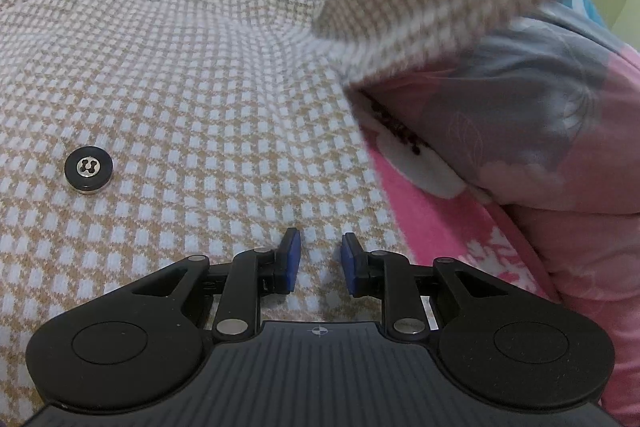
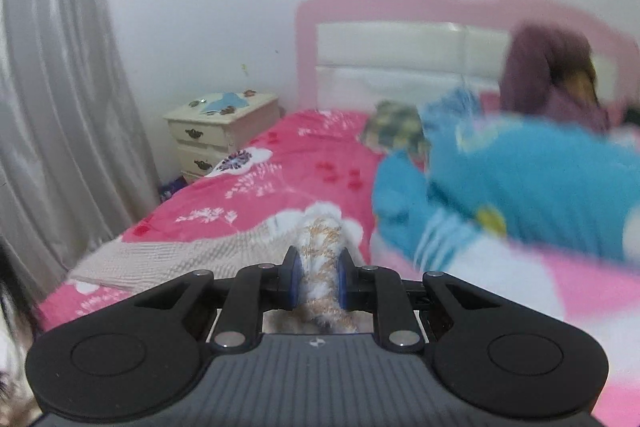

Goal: Fold clothes

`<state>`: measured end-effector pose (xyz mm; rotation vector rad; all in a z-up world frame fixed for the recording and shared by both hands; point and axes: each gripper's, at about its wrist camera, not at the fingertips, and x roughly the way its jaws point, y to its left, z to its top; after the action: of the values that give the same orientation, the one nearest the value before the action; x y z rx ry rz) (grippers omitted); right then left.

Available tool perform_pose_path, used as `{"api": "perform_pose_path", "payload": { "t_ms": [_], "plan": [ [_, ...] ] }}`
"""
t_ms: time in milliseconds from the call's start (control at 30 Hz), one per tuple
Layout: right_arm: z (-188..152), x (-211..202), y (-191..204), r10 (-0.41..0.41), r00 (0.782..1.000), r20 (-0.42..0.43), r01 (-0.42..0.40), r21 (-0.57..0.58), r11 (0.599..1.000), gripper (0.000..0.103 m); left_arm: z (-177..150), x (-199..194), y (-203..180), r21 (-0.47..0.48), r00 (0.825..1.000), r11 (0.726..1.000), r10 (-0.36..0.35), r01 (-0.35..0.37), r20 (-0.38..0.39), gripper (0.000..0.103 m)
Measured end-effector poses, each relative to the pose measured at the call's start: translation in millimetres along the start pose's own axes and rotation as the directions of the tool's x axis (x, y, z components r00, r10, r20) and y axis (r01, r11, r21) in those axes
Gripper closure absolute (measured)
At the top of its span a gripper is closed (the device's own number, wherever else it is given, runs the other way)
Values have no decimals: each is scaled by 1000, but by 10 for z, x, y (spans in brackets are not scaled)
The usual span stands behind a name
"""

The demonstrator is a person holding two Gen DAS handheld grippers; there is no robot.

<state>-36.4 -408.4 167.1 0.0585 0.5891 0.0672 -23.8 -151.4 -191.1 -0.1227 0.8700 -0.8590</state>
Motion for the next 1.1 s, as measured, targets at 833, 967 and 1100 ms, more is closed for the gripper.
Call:
{"api": "perform_pose_path", "payload": {
  "t_ms": [833, 967, 1100],
  "plan": [
    [-1269, 970, 1620, 440, 726, -529, -633, -263, 728, 78, 129, -1516, 1216, -471, 987, 876, 150, -108, 52, 80],
    [-1733, 900, 1373, 463, 737, -492, -552, -44, 832, 61, 54, -1626, 1168, -418, 984, 891, 174, -174, -37, 79],
    [-2196, 831, 1126, 476, 754, -452, -444, 183, 877, 49, -52, -1514, 942, -343, 985, 926, 127, -159, -113, 77]
  ]
}}
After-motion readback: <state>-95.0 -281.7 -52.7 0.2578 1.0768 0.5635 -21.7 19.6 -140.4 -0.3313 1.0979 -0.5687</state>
